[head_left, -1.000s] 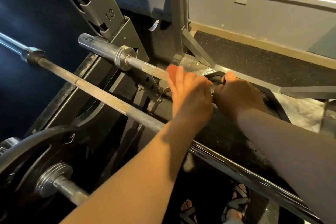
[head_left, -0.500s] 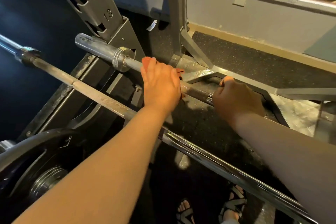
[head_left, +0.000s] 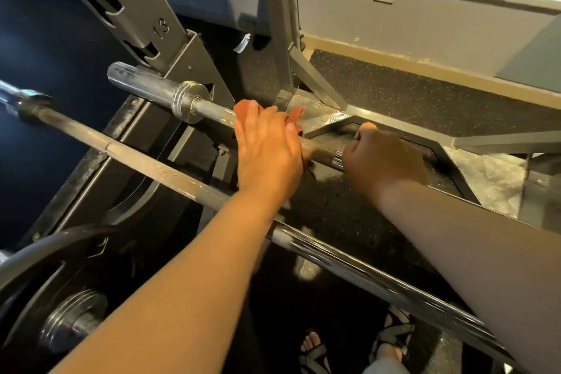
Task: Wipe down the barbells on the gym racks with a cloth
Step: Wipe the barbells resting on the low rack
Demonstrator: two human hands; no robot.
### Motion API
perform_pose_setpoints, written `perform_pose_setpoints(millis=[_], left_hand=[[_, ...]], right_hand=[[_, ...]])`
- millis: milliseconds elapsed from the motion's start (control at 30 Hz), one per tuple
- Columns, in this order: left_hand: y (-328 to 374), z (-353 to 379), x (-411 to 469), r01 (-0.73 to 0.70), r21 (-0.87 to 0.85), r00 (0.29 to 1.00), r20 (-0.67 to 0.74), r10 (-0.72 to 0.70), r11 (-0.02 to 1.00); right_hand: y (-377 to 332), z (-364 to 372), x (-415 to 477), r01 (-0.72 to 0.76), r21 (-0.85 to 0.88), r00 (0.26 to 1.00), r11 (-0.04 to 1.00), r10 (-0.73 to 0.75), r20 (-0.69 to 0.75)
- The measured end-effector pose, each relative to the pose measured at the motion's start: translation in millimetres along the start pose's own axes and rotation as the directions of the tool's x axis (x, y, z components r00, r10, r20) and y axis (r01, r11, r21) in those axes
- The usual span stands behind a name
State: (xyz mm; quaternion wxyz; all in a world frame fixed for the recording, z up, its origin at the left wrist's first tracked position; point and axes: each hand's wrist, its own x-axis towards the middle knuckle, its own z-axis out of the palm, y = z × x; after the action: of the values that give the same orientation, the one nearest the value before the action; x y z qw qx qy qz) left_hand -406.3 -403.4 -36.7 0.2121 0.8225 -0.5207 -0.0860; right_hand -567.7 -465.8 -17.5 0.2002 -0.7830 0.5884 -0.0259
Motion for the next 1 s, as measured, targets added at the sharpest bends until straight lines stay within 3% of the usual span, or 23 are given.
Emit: perform_pose_setpoints(millis=[67,233,300,467,533,700,767,833,933,1000], left_hand=[[16.8,10.1,-7.1,0.038,0.011,0.999,0.006,-0.038,0.999],[21.7,8.5,-24.9,-0.309,0.035,0.941,0.16,0.3,0.95],[0.1,3.5,-15.9,-0.37,0.113,0.924,0.143,0.354,0.922],[0.6,6.7,-0.8,-0.056,0.023,0.998,0.013,0.056,0.998],[20.2,14.9,-8.1,-0.046,0.012,0.997,0.059,0.045,0.999],[17.3,7.4,-24.6,-0.389,-0.023,0.906,0.17,0.387,0.921],[-0.4,-0.9,-15.6,-0.44,0.001,0.886,0.162,0.434,0.898],[-12.7,-5.4,-1.9,-0.338,0.022,0.936,0.109,0.334,0.941],[-7.0,0.2,9.1,-0.076,0.001,0.997,0.018,0.076,0.997],[7.5,6.7,4.3,-0.038,-0.014,0.998,0.04,0.039,0.999]], right_hand=[[0.5,0.9,0.5,0.001,0.003,1.0,1.0,-0.001,0.003],[1.4,3.8,-0.2,-0.005,-0.005,1.0,1.0,0.005,-0.021],[1.9,4.2,-0.8,0.001,-0.018,0.999,1.0,-0.002,-0.032],[3.3,1.7,-1.2,0.012,-0.016,1.0,1.0,-0.012,0.0],[2.7,-0.1,-1.6,0.006,-0.005,1.0,1.0,-0.006,0.021],[0.8,1.9,-1.8,0.0,-0.021,1.0,1.0,0.0,0.014],[2.3,3.2,-1.0,0.005,-0.017,1.0,1.0,-0.005,-0.006],[3.9,3.3,-1.0,0.014,-0.009,1.0,1.0,-0.014,-0.02],[4.6,3.7,-1.8,0.032,-0.008,0.999,0.999,-0.032,-0.028],[3.3,3.8,-1.6,0.032,-0.014,0.999,0.999,-0.032,-0.033]])
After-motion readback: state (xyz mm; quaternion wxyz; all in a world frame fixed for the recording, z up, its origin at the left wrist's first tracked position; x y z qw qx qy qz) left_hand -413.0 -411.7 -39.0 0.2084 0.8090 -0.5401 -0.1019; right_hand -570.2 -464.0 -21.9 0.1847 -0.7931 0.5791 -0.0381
